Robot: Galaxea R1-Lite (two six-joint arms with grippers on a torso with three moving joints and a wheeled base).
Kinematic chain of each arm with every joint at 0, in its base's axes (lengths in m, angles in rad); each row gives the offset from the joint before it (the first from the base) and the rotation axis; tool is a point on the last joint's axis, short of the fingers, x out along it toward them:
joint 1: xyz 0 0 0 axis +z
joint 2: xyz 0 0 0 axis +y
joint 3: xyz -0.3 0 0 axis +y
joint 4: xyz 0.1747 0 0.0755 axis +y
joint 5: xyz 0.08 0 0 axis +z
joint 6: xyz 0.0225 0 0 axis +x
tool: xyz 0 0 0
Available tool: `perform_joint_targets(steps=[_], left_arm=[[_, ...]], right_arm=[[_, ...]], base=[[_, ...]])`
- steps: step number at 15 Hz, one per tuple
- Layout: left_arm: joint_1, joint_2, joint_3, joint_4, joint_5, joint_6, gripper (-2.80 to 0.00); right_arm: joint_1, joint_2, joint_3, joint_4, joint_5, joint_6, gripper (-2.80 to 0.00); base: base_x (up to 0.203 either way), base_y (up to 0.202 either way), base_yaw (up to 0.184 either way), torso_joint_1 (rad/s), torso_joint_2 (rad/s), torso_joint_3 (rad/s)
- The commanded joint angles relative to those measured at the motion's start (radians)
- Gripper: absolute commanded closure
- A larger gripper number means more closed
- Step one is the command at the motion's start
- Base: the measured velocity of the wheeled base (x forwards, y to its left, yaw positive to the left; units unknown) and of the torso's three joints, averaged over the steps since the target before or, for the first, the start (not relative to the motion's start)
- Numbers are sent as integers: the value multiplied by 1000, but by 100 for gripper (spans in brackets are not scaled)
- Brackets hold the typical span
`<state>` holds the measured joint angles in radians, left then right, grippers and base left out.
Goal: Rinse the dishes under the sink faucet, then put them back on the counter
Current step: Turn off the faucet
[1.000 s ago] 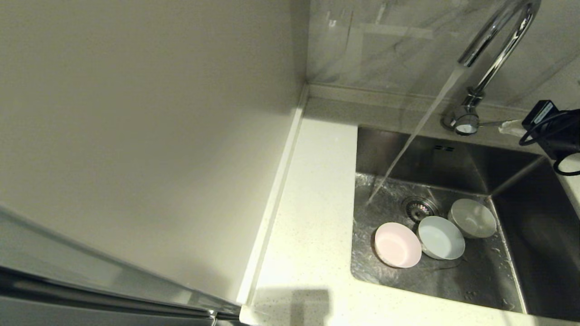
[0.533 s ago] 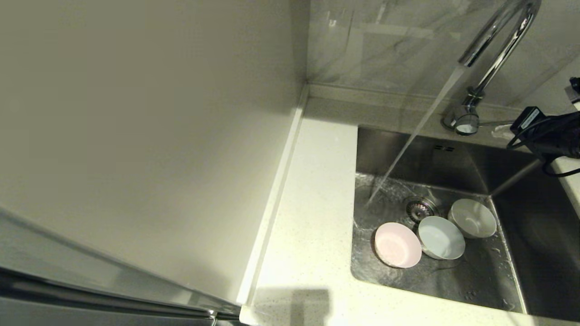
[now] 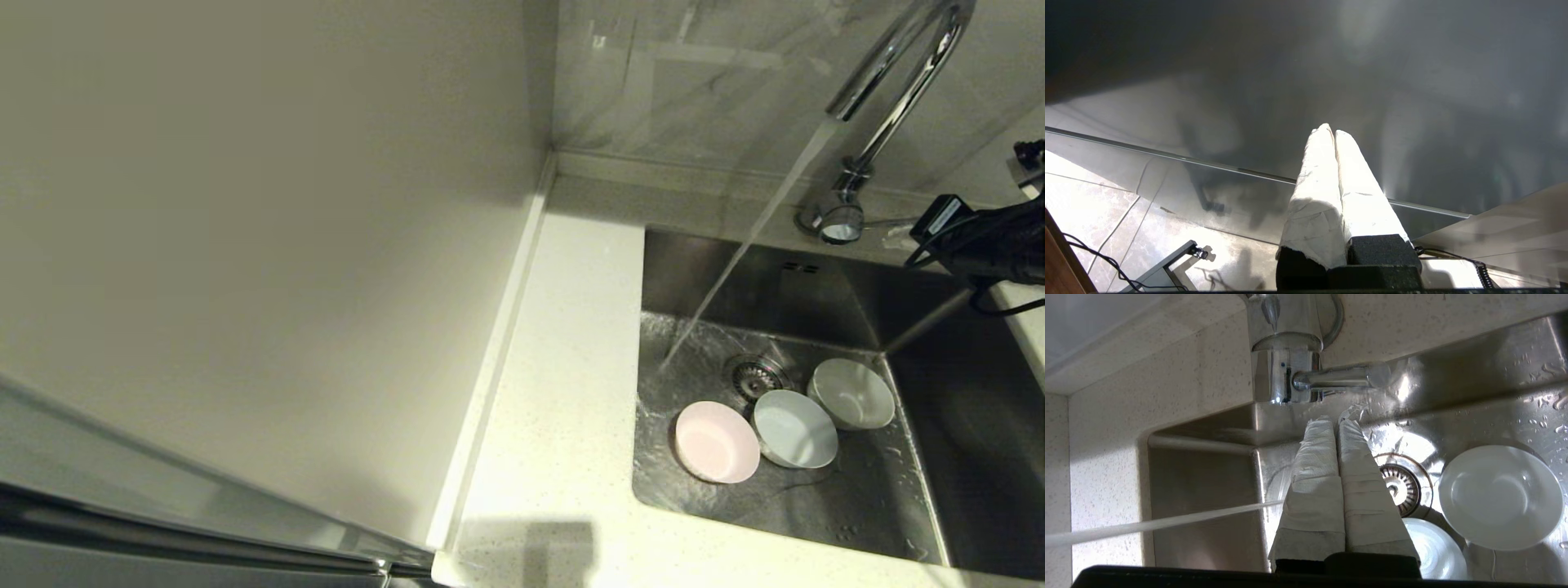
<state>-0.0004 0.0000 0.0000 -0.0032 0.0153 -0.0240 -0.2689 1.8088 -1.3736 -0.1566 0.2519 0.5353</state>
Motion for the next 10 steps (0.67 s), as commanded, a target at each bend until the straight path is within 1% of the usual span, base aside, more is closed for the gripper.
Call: perform_joint_targets(steps=[1,10], left_arm=[[0,-3,0,0,2,-1,0],[0,-3,0,0,1,-1,0]], right_arm=[[-1,19,-24,-1,-2,3,0],[-1,76,-114,-1,-6,3,0]], base=[[0,0,0,0,0,0],[0,0,0,0,0,0]])
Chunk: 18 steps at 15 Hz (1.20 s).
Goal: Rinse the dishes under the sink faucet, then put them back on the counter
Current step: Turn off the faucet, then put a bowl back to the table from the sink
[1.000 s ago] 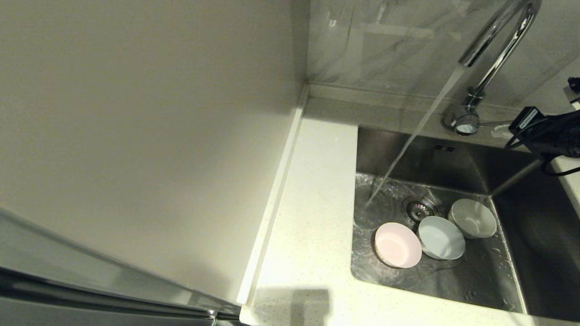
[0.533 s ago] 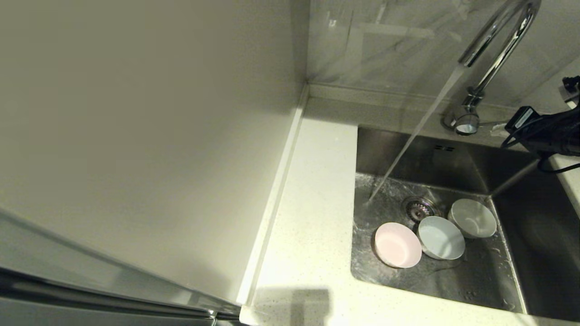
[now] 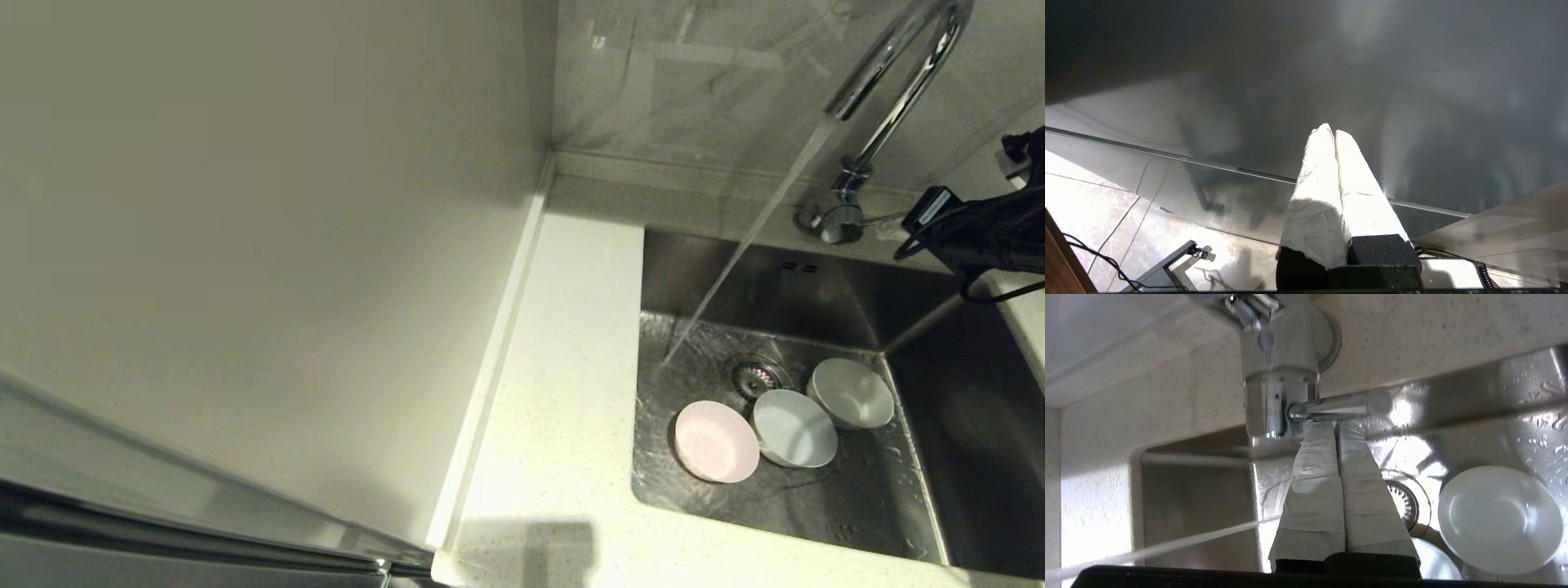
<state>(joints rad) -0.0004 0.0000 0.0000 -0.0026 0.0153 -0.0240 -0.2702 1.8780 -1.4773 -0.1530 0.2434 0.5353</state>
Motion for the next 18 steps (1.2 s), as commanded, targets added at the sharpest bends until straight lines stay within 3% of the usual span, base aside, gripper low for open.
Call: perform_joint_targets(steps=[1,12,15,18], left_arm=[[0,-3,0,0,1,-1,0],[0,-3,0,0,1,-1,0],[0,-3,0,0,0,-1,0],[0,-3,0,0,0,-1,0]], right_arm=[[0,9,-17,-4,2,3,0],[0,-7,-37,-2,-18,2,0],[-20,-121,75,2,-15,-32,0],[-46,-253,273,5,-3,-102,0]], base=[[0,0,0,0,0,0],[0,0,0,0,0,0],[0,0,0,0,0,0],[0,0,0,0,0,0]])
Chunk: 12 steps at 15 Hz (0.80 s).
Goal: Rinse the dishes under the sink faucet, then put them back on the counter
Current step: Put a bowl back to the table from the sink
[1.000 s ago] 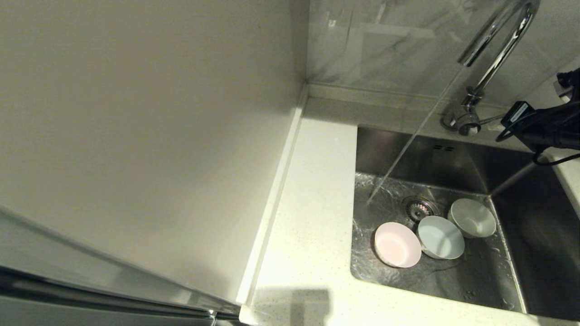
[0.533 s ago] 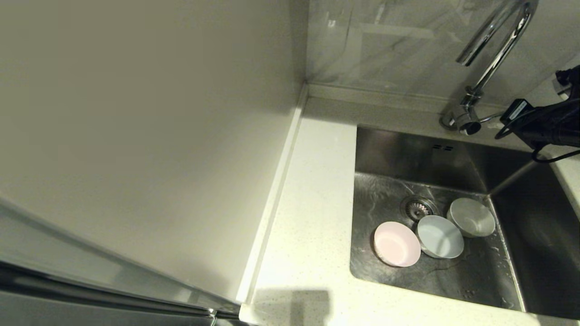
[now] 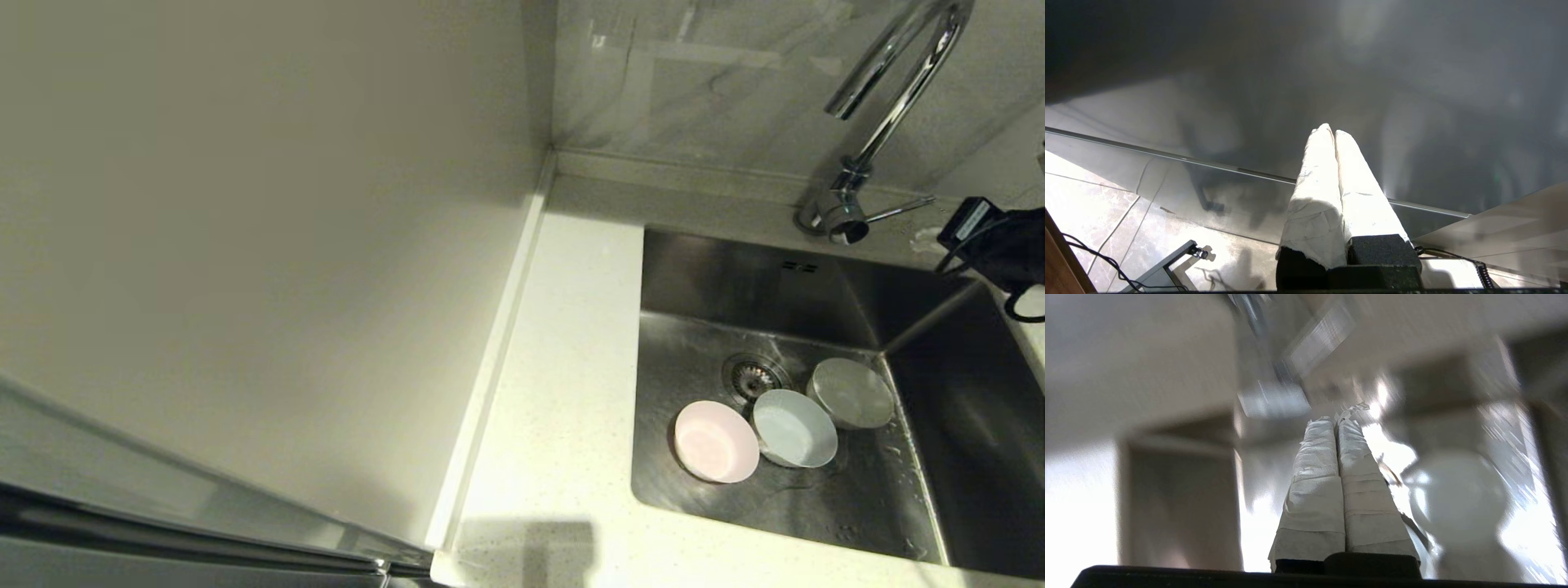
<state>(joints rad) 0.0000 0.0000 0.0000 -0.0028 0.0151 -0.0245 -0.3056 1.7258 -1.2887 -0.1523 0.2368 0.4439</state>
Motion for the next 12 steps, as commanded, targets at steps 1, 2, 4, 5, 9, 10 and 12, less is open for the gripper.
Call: perform_joint_targets(steps=[1,2,4,5,9,10,12], left_arm=[[0,-3,0,0,1,0,0],[0,-3,0,0,0,0,0],[-1,-3,0,0,0,0,0],[-2,-3,0,0,0,0,0],[-1,-3,0,0,1,0,0],[0,-3,0,0,0,0,0],[0,-3,0,0,1,0,0]], right_arm=[[-21,-143,146,5,15,-35,0],[-45,-191,217,11,43,-82,0],[-116,-273,273,126,131,-181,0],[-148,-309,281,215,165,-216,0],[-176,-380,320,280,210,-237,0],[-176,-384,325,299,211,-234,0],[-176,-391,327,340,210,-235,0]], base=[[0,0,0,0,0,0],[0,0,0,0,0,0],[0,0,0,0,0,0],[0,0,0,0,0,0],[0,0,0,0,0,0],[0,0,0,0,0,0],[0,0,0,0,0,0]])
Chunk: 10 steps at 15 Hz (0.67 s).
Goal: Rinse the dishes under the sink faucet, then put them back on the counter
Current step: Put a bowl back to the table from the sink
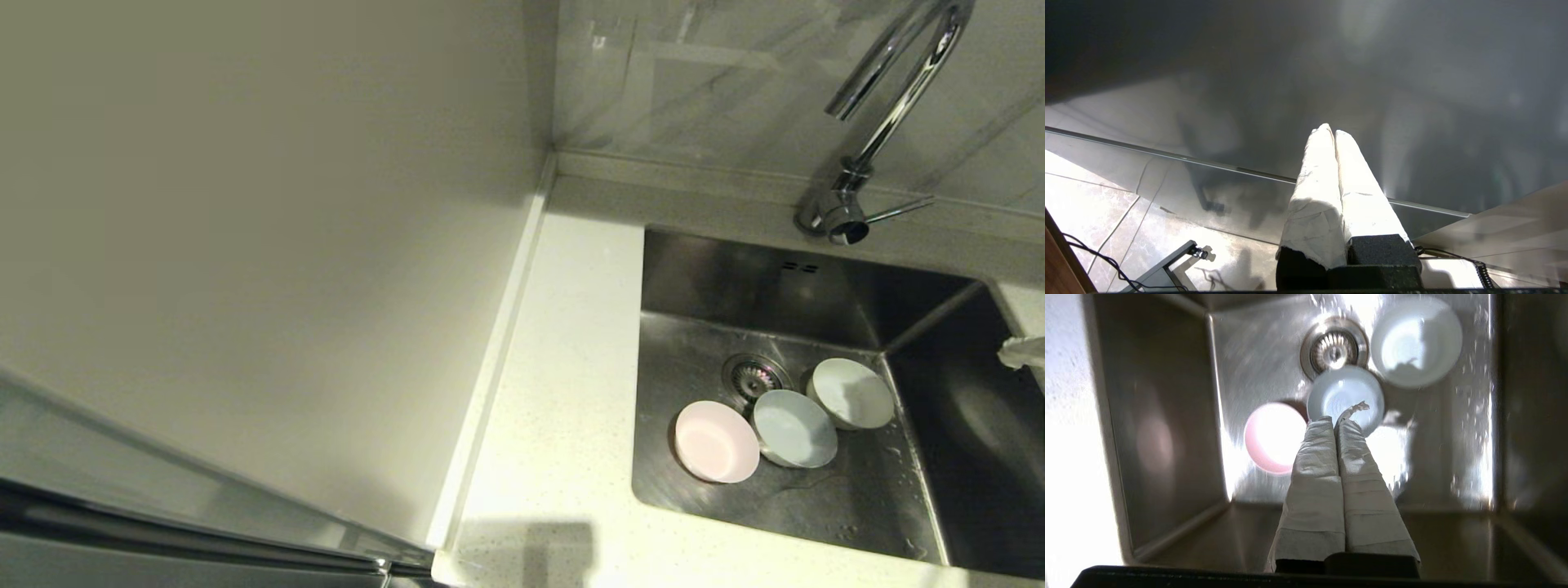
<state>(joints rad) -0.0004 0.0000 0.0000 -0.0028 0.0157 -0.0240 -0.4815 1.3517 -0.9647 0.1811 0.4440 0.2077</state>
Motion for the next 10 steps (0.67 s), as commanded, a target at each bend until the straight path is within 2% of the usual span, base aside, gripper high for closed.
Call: perform_joint_targets(steps=[1,3,6,10], left_arm=[[0,-3,0,0,1,-1,0],[0,-3,0,0,0,-1,0],[0,-3,0,0,0,-1,0],[-1,-3,0,0,0,-1,0]], right_arm=[[0,-19,4,8,-1,-2,0],[3,-25,10,5,1,-16,0],[4,-19,11,-2,-1,-119,0],[6,0,24,-23,3,-121,0]], base=[[0,0,0,0,0,0],[0,0,0,0,0,0],[0,0,0,0,0,0],[0,0,0,0,0,0]])
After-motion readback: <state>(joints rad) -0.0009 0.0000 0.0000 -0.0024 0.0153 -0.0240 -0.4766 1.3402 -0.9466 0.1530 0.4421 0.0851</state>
